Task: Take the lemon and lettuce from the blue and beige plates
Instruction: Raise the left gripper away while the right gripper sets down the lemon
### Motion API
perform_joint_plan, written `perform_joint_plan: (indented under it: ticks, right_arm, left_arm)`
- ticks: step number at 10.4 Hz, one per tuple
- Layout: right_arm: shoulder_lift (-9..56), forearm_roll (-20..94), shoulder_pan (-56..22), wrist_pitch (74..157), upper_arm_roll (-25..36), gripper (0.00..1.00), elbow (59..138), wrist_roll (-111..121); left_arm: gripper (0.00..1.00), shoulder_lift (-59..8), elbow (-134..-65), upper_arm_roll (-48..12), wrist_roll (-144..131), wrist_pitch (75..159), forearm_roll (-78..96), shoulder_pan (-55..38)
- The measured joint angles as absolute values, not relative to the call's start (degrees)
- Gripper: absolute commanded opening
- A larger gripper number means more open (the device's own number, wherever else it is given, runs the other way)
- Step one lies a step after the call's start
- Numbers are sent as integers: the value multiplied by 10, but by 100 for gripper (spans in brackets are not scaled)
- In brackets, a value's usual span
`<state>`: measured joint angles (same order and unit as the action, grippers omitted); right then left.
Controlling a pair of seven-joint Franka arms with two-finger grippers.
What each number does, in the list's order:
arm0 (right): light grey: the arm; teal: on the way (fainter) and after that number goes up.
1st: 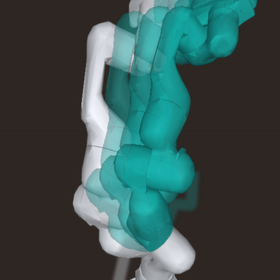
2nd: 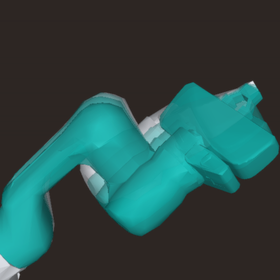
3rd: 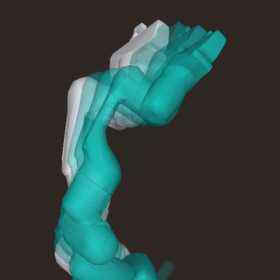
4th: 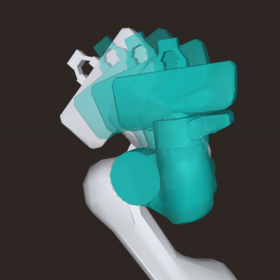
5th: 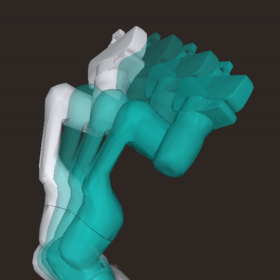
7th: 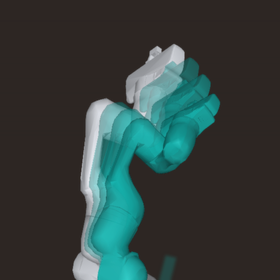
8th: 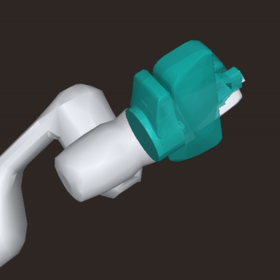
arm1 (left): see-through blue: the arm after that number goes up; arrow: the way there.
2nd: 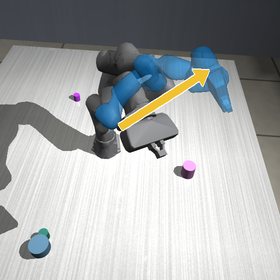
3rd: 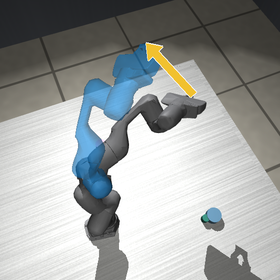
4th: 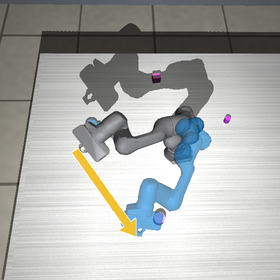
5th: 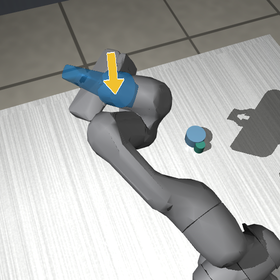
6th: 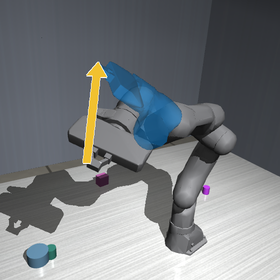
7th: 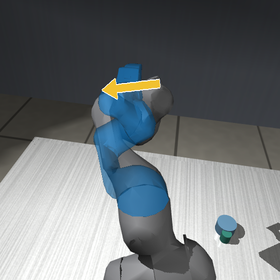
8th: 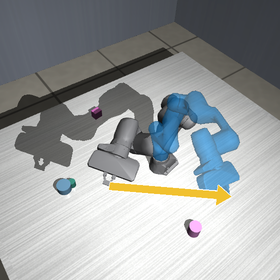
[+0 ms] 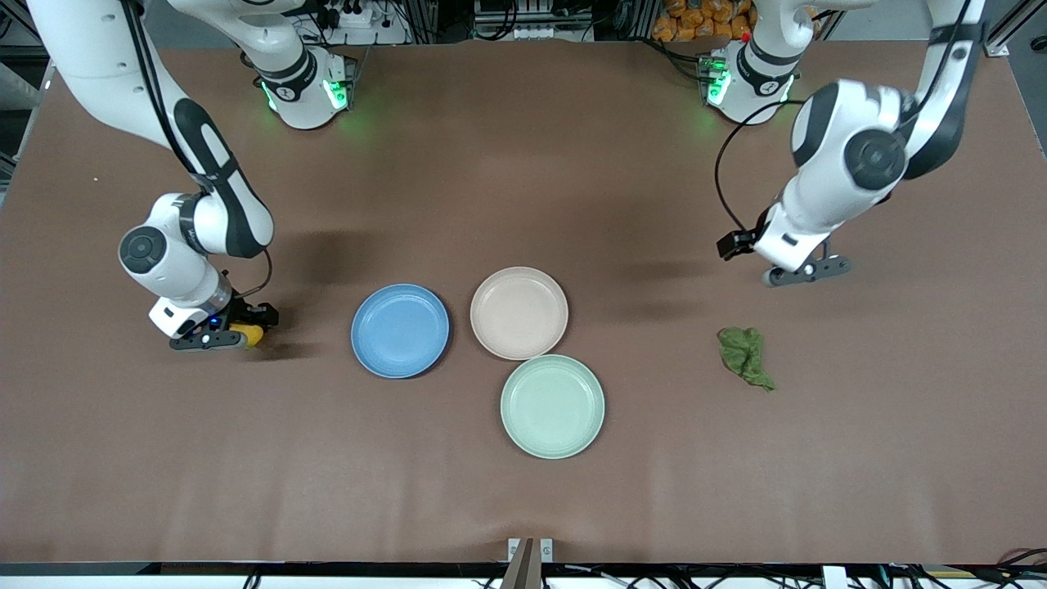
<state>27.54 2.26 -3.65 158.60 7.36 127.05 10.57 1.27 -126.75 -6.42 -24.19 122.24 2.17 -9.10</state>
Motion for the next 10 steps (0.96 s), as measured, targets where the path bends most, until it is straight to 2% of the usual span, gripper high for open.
perform_joint_plan:
  ticks: [1, 2, 3, 4, 6, 7, 10]
  right_arm:
    - [278, 23, -37, 1590, 73, 44, 1271, 106]
    - [278, 23, -37, 1591, 73, 50, 1271, 106]
    - [278, 23, -37, 1592, 73, 83, 1271, 106]
    - [278, 23, -36, 1592, 73, 100, 1271, 105]
    - [278, 23, -36, 1585, 74, 100, 1260, 105]
    - [276, 23, -37, 1547, 73, 100, 1243, 105]
    - [260, 32, -36, 1326, 74, 100, 1131, 105]
  left_arm:
    - [100, 36, -1265, -64, -242, 1222, 22, -91]
    - [100, 57, -1255, -64, -239, 1221, 22, -91]
    - [100, 70, -1237, -64, -236, 1218, 22, -91]
    - [100, 76, -1210, -64, -235, 1216, 22, -91]
    - [100, 76, -1147, -61, -221, 1189, 6, -88]
    - [100, 74, -1111, -59, -207, 1161, -2, -84]
    - [100, 55, -1018, -58, -176, 1075, -5, -71]
